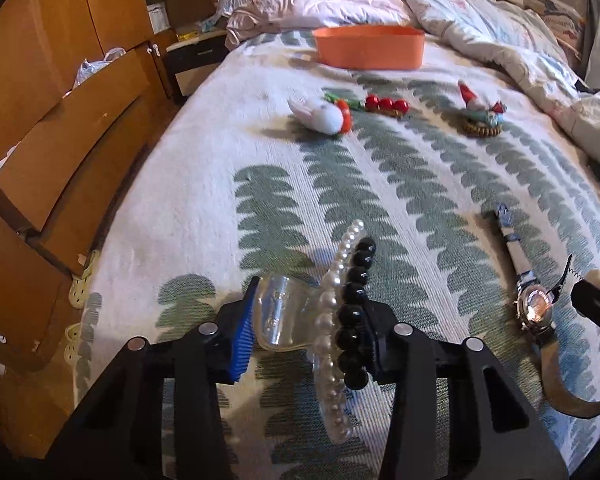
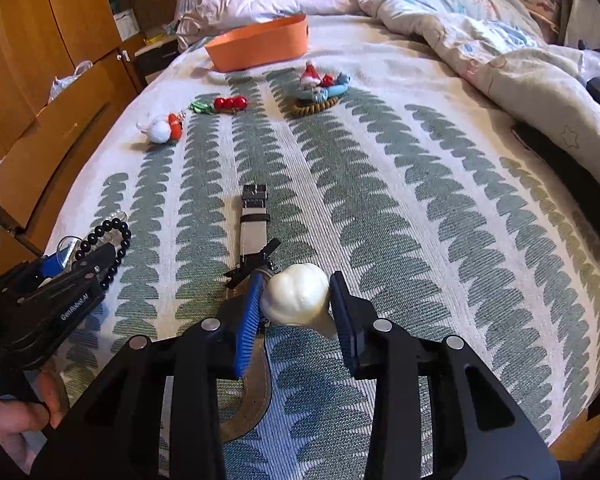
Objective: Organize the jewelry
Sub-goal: 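Close left tool on the clear pearl hair clip while right tool grasps the white bulb ornament, then lift the hair clip with left tool while right tool lifts the white ornament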
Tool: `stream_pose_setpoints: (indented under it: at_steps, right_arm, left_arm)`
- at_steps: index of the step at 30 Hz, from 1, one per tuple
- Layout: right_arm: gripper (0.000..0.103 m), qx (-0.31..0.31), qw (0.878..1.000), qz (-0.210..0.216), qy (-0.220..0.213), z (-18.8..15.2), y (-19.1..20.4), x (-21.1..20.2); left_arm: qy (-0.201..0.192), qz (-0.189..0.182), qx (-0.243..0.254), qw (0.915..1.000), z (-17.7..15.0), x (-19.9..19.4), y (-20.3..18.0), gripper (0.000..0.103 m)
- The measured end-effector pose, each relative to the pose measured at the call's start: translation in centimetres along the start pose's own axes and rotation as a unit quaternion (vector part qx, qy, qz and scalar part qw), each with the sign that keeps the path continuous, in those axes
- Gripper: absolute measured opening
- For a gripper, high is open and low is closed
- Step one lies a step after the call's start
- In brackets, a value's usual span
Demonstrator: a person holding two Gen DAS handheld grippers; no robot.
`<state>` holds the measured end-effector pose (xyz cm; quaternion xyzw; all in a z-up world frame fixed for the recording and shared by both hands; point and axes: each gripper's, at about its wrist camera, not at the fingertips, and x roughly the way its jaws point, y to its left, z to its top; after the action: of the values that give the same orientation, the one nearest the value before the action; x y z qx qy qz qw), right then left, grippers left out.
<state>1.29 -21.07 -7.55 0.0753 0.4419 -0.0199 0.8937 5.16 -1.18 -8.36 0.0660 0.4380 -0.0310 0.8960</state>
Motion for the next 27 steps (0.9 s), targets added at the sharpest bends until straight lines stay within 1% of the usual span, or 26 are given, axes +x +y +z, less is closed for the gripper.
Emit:
stream_pose_setpoints:
  at_steps: [6,12,18,22,23,24,27]
  right_arm:
    - [0.035,0.000,1.000,0.003,-0.014,0.2,0.0,-0.8]
    - [0.035,-0.001,1.000,0.005,-0.024,0.2,0.2,-1.5]
    - [0.035,0.000,1.000,0.004,-0.026,0.2,0.2,-1.6]
    - [0.035,0.001,1.000,0.004,-0.026,0.2,0.1,-1.6]
    - [0.035,0.001,1.000,0.005,-0.027,0.2,0.1,-1.6]
    - [0.035,0.001,1.000,0.005,-0.027,0.2,0.1,-1.7]
    - [0.035,0.002,1.000,0.006,-0.028,0.3,0.1,-1.7]
  left_arm:
    - [-0.013,-0.010,-0.014,0.9998,0.4,-1.2,1.1,0.041]
    - [-0.027,-0.016,-0.017,0.9994,0.7,-2.1,1.3,0.040]
    - [-0.053,-0.023,-0.011,0.9982,1.0,-3.4,1.2,0.040]
    - [-0.057,-0.021,-0.013,0.9980,1.1,-3.5,1.4,0.040]
    - [-0.056,-0.022,-0.015,0.9981,1.2,-3.4,1.4,0.034]
    - [-0.052,-0.025,-0.016,0.9982,1.2,-3.3,1.4,0.026]
    - [-0.047,-0.022,-0.015,0.9986,1.1,-2.9,1.4,0.026]
